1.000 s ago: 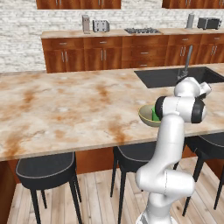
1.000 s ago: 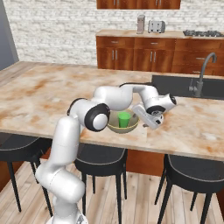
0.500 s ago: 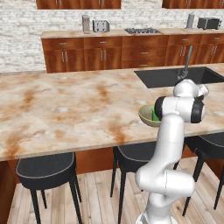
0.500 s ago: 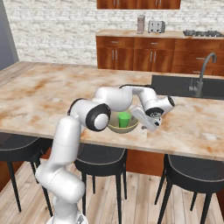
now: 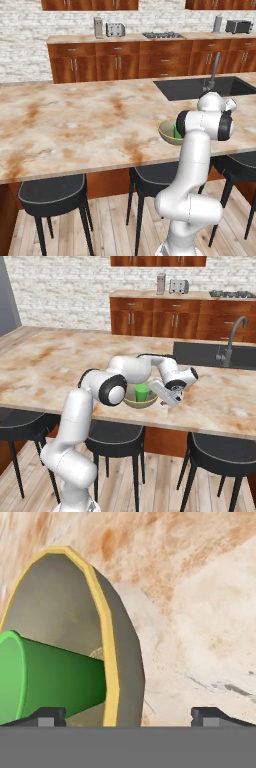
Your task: Place the cup inside the bowl on the dining table and move the bowl to any counter.
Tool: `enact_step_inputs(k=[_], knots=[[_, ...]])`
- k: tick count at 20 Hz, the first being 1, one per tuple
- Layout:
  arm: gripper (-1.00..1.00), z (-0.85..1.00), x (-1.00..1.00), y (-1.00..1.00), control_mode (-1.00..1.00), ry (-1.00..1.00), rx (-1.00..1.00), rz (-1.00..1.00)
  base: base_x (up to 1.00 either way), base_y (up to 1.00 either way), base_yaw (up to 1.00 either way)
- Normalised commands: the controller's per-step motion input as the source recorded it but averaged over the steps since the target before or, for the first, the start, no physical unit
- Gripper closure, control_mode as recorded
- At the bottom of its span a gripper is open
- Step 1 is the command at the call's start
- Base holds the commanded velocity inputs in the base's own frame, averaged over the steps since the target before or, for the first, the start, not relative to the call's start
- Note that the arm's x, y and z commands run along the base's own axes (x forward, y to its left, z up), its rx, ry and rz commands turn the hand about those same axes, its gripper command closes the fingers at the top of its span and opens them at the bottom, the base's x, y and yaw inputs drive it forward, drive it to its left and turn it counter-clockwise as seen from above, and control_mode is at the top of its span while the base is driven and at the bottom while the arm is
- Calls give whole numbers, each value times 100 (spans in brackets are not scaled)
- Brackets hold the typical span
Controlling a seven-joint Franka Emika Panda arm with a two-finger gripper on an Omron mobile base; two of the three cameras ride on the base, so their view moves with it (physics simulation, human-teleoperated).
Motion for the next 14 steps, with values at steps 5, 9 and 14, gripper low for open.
enact_step_inputs(k=[5, 9, 14], knots=[[-100, 0, 0, 0, -100, 0, 0, 0, 0, 0, 0], [100, 0, 0, 0, -100, 0, 0, 0, 0, 0, 0], [100, 0, 0, 0, -100, 0, 0, 0, 0, 0, 0]])
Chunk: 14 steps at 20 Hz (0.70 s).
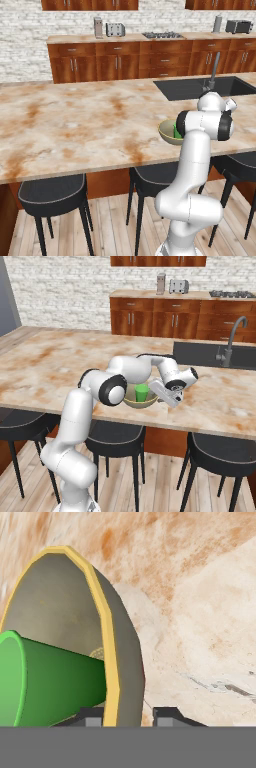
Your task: Place the cup inside the bowl on the dining table and move the bowl to any counter.
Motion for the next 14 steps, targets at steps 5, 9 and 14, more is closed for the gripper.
enact_step_inputs(k=[5, 9, 14], knots=[[100, 0, 0, 0, -100, 0, 0, 0, 0, 0, 0], [100, 7, 0, 0, -100, 0, 0, 0, 0, 0, 0], [100, 51, -3, 0, -100, 0, 0, 0, 0, 0, 0]])
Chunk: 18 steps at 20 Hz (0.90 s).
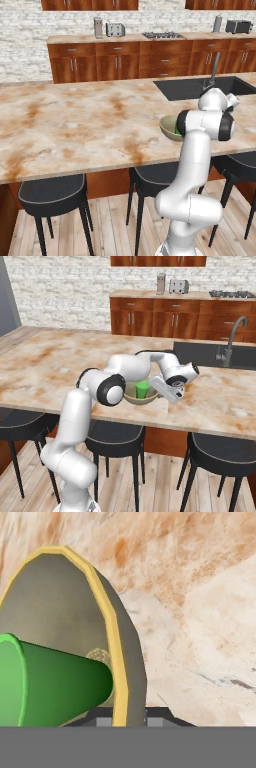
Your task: Place the cup inside the bowl on the dining table and move the bowl to any counter.
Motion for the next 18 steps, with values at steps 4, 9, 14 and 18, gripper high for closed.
enact_step_inputs(k=[4, 9, 14, 18], knots=[[100, 53, -15, 0, -100, 0, 0, 0, 0, 0, 0], [100, 37, -35, 0, -100, 0, 0, 0, 0, 0, 0], [100, 27, -38, 0, -100, 0, 0, 0, 0, 0, 0], [100, 26, -27, 0, -100, 0, 0, 0, 0, 0, 0]])
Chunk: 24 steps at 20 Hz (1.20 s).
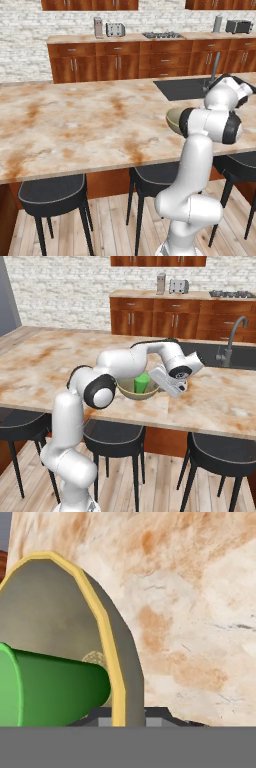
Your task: Place the cup inside the bowl on the dining table and move the bowl to any counter.
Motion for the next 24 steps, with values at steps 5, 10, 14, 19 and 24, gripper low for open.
enact_step_inputs(k=[5, 10, 14, 19, 24], knots=[[100, 24, -26, 0, -100, 0, 0, 0, 0, 0, 0], [100, 26, -38, 0, -100, 0, 0, 0, 0, 0, 0], [100, 26, -47, 0, -100, 0, 0, 0, 0, 0, 0], [100, 19, -48, 0, -100, 0, -4, 0, 0, 0, 0], [100, 4, -34, 9, -100, 0, -12, 0, 0, 0, 0]])
